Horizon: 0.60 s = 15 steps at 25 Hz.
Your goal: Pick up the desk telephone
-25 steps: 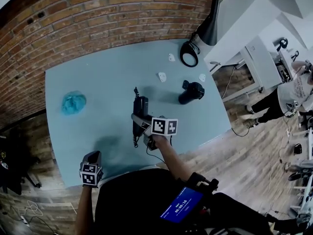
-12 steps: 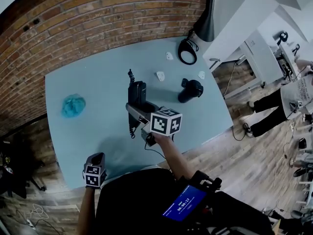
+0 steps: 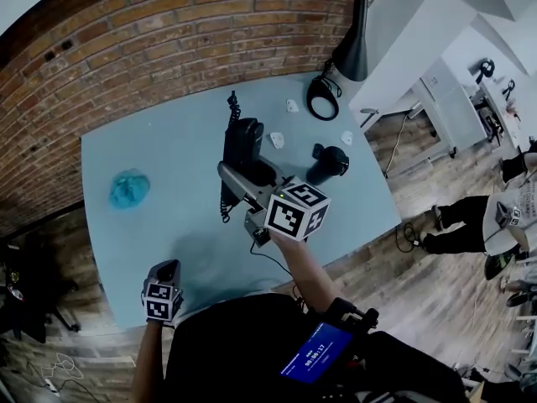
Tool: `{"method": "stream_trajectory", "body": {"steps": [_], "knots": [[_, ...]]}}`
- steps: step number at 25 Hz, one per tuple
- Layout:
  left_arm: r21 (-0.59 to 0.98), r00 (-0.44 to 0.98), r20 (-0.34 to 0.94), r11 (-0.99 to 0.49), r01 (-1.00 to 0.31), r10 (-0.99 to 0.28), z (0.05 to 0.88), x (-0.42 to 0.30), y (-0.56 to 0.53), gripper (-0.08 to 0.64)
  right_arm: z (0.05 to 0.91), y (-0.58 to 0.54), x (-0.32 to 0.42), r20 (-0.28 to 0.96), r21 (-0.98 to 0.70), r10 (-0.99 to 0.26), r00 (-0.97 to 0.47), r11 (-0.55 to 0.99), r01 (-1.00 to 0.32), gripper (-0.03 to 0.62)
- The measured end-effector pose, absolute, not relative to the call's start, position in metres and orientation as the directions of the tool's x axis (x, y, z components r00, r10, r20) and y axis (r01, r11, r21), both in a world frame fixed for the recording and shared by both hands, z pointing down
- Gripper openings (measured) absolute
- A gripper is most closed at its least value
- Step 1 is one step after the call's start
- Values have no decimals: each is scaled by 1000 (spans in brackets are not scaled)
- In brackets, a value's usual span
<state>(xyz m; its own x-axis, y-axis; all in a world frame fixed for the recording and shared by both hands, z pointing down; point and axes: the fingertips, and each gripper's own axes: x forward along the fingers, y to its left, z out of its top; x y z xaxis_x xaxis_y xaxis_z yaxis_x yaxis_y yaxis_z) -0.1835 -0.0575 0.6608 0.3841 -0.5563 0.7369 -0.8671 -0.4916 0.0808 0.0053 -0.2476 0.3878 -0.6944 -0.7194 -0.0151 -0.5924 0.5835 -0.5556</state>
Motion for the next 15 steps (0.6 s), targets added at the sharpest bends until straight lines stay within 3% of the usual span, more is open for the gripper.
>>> {"method": "stream_trajectory", "body": {"steps": [7,15], "knots": [[86,388,732,-489,-868,-560,663,-180,-53,25,336,-241,9,-139,-417,-730,-669,656,-629,287],[98,386,729,-471,-876,-566,666,-174,-49,25,333,-234,4,-130,-350,-728,-673,669,-656,287]]}}
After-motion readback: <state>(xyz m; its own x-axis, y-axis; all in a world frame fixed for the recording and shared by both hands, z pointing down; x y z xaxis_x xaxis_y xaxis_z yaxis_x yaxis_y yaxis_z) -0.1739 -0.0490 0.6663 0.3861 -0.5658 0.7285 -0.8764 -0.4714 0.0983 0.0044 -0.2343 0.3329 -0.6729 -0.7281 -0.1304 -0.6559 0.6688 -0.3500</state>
